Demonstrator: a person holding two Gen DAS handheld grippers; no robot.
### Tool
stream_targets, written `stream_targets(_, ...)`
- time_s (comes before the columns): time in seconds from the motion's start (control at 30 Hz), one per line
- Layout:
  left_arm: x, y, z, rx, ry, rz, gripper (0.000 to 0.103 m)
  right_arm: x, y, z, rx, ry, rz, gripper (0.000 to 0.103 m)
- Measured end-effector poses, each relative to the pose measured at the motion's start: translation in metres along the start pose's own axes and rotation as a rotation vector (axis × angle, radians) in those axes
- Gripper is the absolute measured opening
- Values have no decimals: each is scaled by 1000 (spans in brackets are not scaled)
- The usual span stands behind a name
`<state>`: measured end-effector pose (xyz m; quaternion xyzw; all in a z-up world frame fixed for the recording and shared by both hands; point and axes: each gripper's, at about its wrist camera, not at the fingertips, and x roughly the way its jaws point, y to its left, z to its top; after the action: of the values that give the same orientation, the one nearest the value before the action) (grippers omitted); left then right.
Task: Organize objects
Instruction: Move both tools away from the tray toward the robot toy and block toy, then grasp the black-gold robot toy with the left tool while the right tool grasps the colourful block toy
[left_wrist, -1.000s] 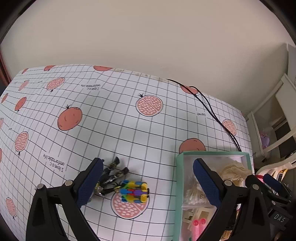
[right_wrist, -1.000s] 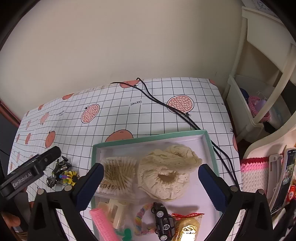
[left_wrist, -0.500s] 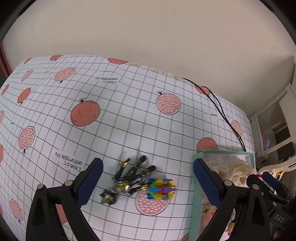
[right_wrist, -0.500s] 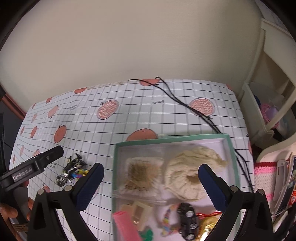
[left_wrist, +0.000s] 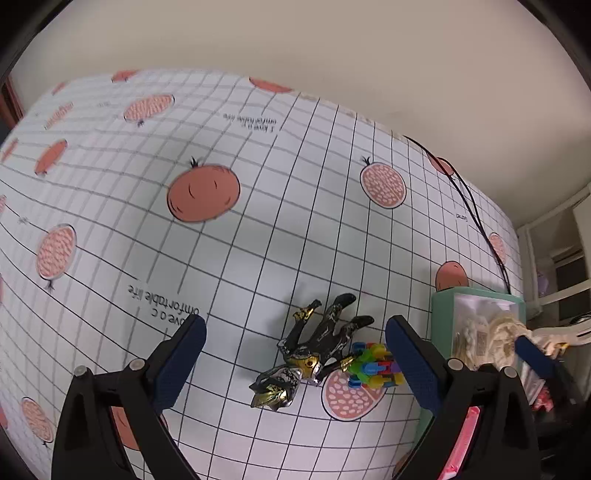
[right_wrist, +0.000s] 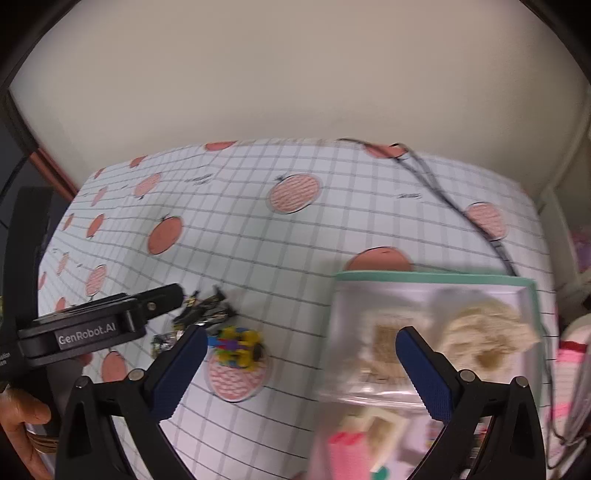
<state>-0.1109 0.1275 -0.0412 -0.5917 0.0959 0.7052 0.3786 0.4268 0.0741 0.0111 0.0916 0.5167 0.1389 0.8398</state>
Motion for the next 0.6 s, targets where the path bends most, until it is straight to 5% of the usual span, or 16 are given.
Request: stream_targets(0.6,20,20,-9,-35,58,-1,98,40,40,-14,-75,45,13,99)
